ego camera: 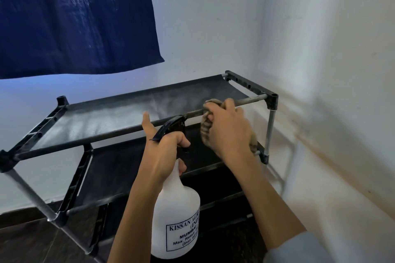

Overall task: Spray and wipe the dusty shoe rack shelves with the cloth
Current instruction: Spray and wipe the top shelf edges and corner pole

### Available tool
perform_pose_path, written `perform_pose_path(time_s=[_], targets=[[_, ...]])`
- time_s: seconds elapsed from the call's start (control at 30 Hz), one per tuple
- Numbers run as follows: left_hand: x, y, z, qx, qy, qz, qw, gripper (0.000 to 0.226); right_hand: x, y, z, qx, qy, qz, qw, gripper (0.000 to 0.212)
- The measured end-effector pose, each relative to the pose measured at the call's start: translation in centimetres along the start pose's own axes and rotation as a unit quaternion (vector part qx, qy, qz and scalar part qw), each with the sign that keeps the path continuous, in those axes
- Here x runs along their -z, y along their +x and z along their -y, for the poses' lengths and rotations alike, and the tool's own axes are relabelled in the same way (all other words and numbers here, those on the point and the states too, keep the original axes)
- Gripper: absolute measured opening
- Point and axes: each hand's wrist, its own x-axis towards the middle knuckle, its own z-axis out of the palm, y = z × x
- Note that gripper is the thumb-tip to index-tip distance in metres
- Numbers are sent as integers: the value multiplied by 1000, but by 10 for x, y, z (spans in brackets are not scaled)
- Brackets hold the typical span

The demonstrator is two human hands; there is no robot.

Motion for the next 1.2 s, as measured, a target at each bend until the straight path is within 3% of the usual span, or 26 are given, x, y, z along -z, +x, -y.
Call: perform_pose_path(time_s=[0.13, 0.33, 0.47, 0.57, 0.7, 0.87, 0.93, 1.0, 1.07, 1.2], targets=[[-3, -6, 1, -16, -9, 0, 1000, 102, -8, 1, 19, 89, 24, 25, 995, 45], [-6, -7, 1, 5, 1, -1, 1000, 103, -16, 4, 4, 108, 55, 30, 992, 51], [2, -5, 4, 20, -11, -16, 1000, 102, -13, 11, -24, -28, 114, -20, 993, 46], [5, -4, 4, 23, -10, -22, 999, 103, -11, 10, -29, -77, 80, -51, 993, 46], [6, -4, 6, 9, -16, -20, 1000, 103, -20, -8, 12, 10, 74, 19, 997, 65], [4, -10, 3, -5, -13, -23, 1000, 101, -34, -12, 25, 117, 52, 13, 992, 58], [6, -12, 3, 9, -5, -19, 1000, 101, -33, -8, 12, 87, 47, 19, 995, 63], [9, -13, 2, 19, -3, -19, 1000, 101, -25, -2, -8, 2, 67, 8, 998, 67], [13, -15, 1, 21, -1, -26, 999, 102, -14, 5, -22, -55, 69, -17, 996, 59], [17, -18, -3, 21, -8, -27, 999, 102, -1, 6, -5, -30, -2, -9, 999, 50]])
